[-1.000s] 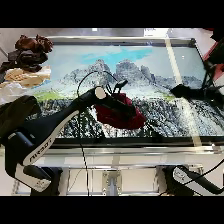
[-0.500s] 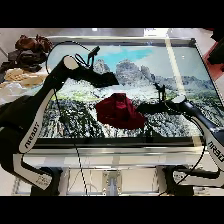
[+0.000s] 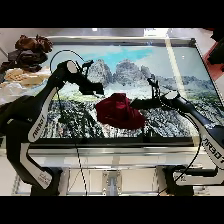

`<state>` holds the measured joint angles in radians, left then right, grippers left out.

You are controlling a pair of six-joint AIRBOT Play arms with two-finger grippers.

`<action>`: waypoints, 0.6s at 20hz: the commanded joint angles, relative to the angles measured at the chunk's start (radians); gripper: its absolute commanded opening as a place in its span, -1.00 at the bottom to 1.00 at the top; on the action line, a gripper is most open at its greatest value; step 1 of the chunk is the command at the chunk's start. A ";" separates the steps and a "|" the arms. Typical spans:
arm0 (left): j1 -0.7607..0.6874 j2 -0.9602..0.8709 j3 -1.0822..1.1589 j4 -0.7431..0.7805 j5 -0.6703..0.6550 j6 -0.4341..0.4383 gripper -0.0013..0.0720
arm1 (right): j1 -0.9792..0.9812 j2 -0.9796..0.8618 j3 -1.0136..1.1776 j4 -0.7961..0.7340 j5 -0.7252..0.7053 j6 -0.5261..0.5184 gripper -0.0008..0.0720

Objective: Fold the shirts.

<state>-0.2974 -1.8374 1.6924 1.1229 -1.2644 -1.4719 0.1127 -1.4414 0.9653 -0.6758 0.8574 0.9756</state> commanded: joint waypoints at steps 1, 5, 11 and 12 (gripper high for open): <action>0.002 -0.086 0.001 0.039 -0.051 0.061 0.96 | 0.003 -0.001 0.071 -0.084 0.077 0.083 0.49; 0.005 -0.104 0.002 0.137 -0.066 0.084 0.96 | 0.003 0.000 0.116 -0.155 0.134 0.137 0.49; 0.024 -0.105 0.002 0.131 -0.100 0.081 0.93 | 0.003 0.000 0.115 -0.154 0.133 0.178 0.49; 0.026 -0.105 0.002 0.098 -0.096 0.087 0.93 | 0.003 0.000 0.115 -0.153 0.134 0.180 0.49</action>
<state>-0.2783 -1.9388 1.6943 1.2579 -1.3521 -1.3930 0.1146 -1.4418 1.0775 -0.8223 0.9840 1.1309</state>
